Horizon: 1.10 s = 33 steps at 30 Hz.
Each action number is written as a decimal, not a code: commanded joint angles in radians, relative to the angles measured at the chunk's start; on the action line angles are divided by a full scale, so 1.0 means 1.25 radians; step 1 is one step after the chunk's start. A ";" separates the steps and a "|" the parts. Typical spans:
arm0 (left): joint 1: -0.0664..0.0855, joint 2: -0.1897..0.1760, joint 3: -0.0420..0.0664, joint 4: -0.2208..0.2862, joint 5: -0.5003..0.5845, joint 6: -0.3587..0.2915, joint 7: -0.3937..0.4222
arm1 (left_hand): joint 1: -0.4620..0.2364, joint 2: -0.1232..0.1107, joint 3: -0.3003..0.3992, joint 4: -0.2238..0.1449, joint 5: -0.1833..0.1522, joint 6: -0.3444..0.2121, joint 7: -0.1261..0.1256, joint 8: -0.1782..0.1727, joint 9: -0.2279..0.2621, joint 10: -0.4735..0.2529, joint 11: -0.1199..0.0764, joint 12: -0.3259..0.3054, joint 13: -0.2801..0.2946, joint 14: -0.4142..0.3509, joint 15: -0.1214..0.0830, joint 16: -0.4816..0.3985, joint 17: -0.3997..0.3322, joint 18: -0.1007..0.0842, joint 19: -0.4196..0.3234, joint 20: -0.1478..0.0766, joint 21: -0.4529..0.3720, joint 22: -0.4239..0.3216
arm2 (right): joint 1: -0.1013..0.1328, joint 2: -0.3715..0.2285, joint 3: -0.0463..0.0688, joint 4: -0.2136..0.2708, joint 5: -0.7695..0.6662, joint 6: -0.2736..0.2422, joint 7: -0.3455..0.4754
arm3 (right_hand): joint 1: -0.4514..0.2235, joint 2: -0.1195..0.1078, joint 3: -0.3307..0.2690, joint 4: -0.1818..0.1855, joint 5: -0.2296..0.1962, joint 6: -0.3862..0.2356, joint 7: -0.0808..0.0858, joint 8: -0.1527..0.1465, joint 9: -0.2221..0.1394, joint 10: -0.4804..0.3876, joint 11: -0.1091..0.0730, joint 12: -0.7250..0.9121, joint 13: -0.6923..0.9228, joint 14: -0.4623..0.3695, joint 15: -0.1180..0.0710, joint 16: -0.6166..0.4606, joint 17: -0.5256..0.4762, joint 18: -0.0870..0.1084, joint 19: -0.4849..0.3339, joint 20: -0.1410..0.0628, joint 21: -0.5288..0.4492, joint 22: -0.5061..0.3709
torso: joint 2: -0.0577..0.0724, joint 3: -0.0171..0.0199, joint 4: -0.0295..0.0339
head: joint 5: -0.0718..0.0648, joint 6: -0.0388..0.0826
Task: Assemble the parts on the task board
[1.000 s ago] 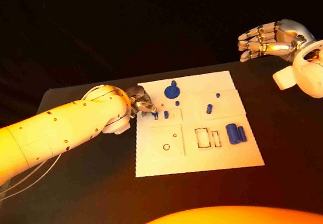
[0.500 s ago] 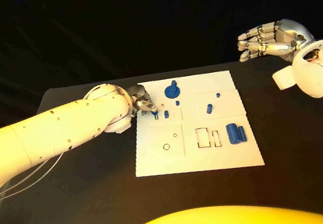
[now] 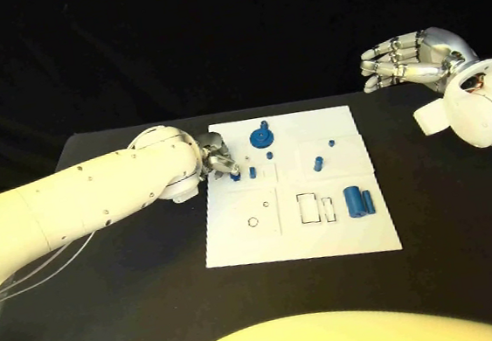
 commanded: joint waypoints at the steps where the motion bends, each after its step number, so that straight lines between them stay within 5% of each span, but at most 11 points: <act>1: -0.001 0.006 -0.001 0.000 -0.001 0.003 -0.001 | -0.002 0.047 0.030 0.010 0.026 0.106 -0.036 0.129 0.075 0.058 -0.020 0.015 0.017 0.082 -0.007 0.021 0.205 -0.027 0.017 -0.003 0.014 0.013 | -0.001 0.001 0.000 0.000 0.000 0.002 0.002 | 0.004 0.011 0.017 0.001 0.014 0.007 0.024 -0.012 -0.005 0.008 -0.003 -0.008 -0.007 0.009 -0.003 -0.011 -0.004 0.022 0.012 0.000 -0.004 -0.003 | 0.000 0.0000 -0.0003 | 0.000 0.000; 15: -0.001 0.006 -0.001 0.000 -0.011 -0.027 0.005 | 0.008 0.069 -0.017 0.036 -0.017 0.112 -0.040 0.136 0.067 0.067 -0.023 0.031 0.042 0.086 -0.008 0.024 0.216 -0.029 0.023 -0.005 0.019 0.020 | -0.002 0.001 0.000 0.000 0.000 0.002 0.003 | 0.004 0.011 0.017 0.001 0.014 0.007 0.024 -0.012 -0.005 0.008 -0.003 -0.008 -0.007 0.009 -0.003 -0.011 -0.004 0.022 0.012 0.000 -0.004 -0.003 | 0.000 -0.0001 0.0002 | -0.001 -0.001; 33: -0.001 -0.018 0.000 0.011 0.043 -0.090 0.029 | 0.017 0.074 -0.015 0.034 -0.019 0.115 -0.042 0.138 0.065 0.072 -0.025 0.036 0.048 0.085 -0.010 0.024 0.215 -0.029 0.025 -0.006 0.020 0.022 | -0.002 -0.001 0.000 0.002 0.001 0.002 0.003 | 0.002 0.011 0.018 0.001 0.015 0.009 0.024 -0.013 -0.006 0.010 -0.003 -0.008 -0.011 0.010 -0.003 -0.012 -0.005 0.022 0.013 0.000 -0.003 -0.008 | 0.000 -0.0004 0.0010 | -0.003 -0.005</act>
